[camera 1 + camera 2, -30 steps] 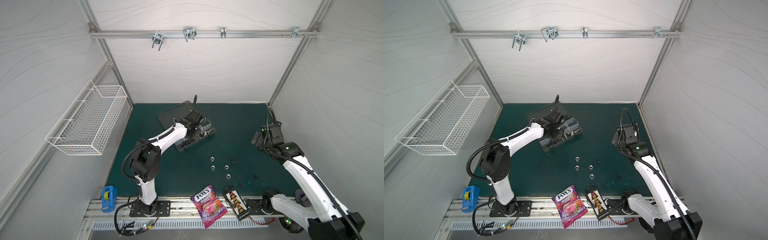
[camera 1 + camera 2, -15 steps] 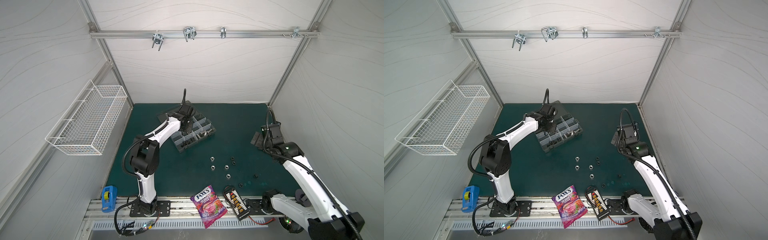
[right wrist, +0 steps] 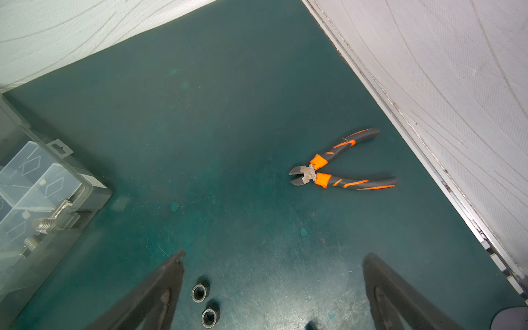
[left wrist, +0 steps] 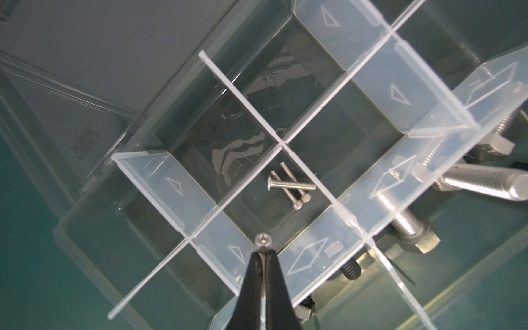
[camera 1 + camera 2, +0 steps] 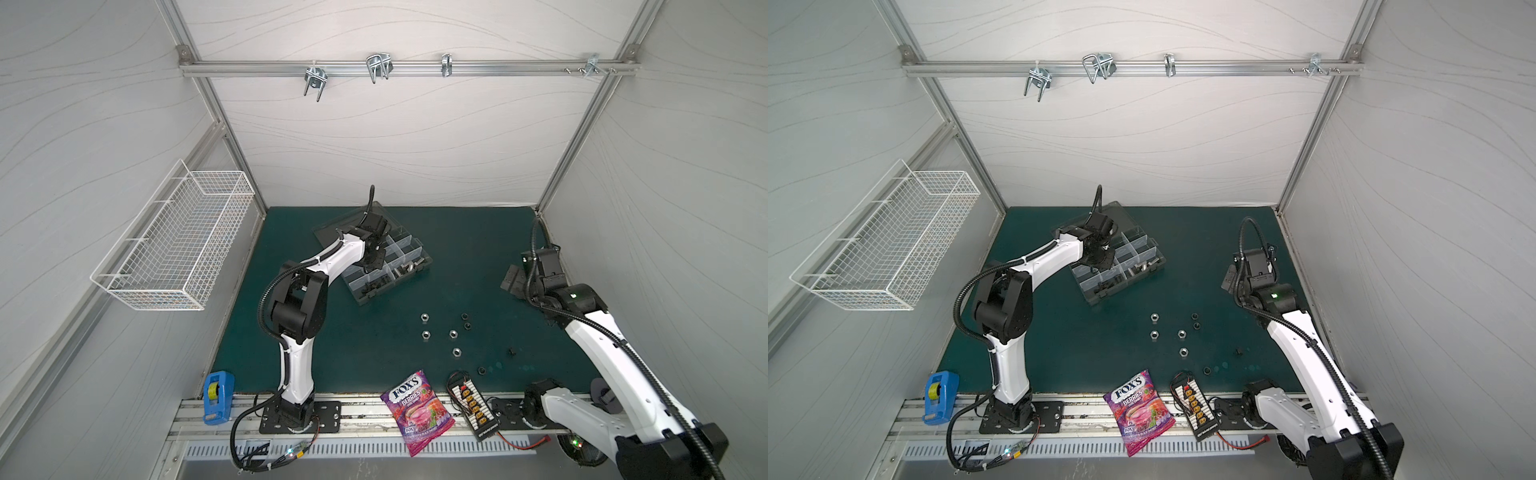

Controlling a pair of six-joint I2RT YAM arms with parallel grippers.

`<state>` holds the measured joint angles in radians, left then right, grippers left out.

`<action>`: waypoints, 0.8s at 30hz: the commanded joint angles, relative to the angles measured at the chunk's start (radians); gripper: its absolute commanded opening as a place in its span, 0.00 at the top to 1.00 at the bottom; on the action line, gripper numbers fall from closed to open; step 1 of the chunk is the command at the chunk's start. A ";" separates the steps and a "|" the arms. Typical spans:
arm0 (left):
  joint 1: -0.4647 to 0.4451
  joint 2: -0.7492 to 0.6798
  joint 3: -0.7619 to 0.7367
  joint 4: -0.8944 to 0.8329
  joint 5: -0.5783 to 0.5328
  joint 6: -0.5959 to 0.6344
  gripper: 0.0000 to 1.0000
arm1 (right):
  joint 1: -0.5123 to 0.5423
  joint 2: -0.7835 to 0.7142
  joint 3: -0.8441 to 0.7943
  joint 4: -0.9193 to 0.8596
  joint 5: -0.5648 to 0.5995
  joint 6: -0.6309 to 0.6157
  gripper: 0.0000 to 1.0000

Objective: Sort the screws and nuts into containers
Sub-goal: 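Open the left gripper to drop the screw into the compartment, then move the left gripper to a silver nut while the right lowers toward a black nut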

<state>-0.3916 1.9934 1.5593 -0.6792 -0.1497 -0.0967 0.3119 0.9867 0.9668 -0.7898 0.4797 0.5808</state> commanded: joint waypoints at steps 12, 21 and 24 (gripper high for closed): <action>0.007 0.025 0.037 0.004 -0.029 0.017 0.77 | -0.006 0.012 -0.011 -0.032 -0.010 0.024 0.01; 0.006 -0.018 0.031 -0.008 -0.012 0.000 0.74 | -0.006 0.013 -0.011 -0.032 -0.011 0.021 0.01; 0.005 -0.054 0.014 -0.004 0.008 -0.021 0.67 | -0.006 0.017 -0.013 -0.034 -0.011 0.021 0.01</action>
<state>-0.3904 1.9980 1.5593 -0.6830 -0.1600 -0.0967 0.3119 0.9985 0.9619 -0.7959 0.4694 0.5873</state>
